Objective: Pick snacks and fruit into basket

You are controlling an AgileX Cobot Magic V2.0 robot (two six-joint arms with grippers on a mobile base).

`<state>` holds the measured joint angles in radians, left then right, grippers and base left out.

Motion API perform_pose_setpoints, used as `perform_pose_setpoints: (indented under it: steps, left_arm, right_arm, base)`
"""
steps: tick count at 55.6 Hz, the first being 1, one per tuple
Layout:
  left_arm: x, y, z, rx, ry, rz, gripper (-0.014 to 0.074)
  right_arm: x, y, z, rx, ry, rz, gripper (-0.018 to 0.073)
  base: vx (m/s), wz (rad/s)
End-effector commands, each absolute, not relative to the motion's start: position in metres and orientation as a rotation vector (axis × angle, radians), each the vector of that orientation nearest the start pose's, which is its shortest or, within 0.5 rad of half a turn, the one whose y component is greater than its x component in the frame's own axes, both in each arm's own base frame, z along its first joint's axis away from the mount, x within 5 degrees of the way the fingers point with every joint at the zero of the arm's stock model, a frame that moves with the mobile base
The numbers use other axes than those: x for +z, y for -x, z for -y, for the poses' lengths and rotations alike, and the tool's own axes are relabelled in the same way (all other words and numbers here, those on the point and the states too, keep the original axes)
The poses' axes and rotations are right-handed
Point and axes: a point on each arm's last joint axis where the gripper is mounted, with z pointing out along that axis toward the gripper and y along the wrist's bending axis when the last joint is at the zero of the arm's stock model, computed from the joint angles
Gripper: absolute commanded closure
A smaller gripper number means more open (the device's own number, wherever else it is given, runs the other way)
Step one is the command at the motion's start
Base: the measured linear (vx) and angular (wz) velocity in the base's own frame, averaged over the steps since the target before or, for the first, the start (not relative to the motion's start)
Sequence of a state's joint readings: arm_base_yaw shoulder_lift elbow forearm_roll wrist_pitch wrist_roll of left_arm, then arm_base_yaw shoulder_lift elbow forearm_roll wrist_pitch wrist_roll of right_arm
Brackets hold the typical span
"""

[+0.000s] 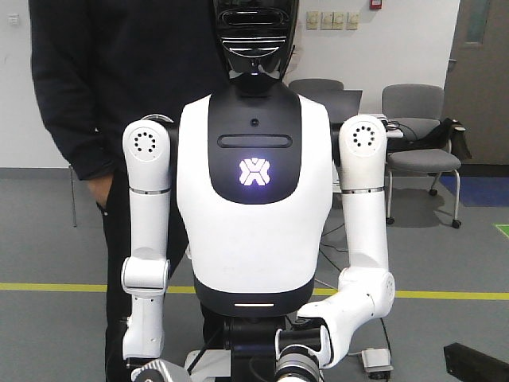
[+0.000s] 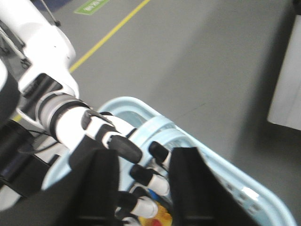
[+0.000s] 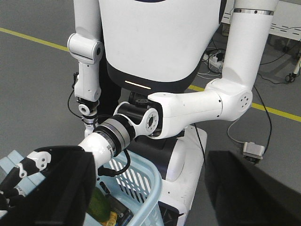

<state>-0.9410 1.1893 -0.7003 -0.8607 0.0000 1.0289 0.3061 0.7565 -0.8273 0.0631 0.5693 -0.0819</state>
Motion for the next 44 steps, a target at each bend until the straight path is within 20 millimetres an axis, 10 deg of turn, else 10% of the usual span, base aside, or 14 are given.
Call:
perform_pose_setpoints:
  steps: [1, 6, 20, 44]
  left_arm:
    - [0.313, -0.149, 0.197, -0.440, -1.013, -1.564, 0.0421]
    - [0.326, -0.143, 0.189, -0.374, -1.072, -1.448, 0.0605]
    - [0.338, -0.135, 0.126, -0.295, -0.827, -1.393, 0.0608]
    - [0.257, -0.070, 0.012, -0.029, -0.212, -1.441, 0.0607]
  right_arm:
    - [0.387, -0.142, -0.047, 0.209, 0.335, -1.846, 0.0020]
    - [0.387, -0.142, -0.047, 0.209, 0.335, -1.846, 0.0020]
    - [0.387, -0.142, -0.047, 0.209, 0.335, -1.846, 0.0020]
    - [0.387, -0.142, -0.047, 0.209, 0.335, -1.846, 0.0020]
  base:
    - [0.00, 0.00]
    - [0.00, 0.00]
    - [0.00, 0.00]
    - [0.00, 0.00]
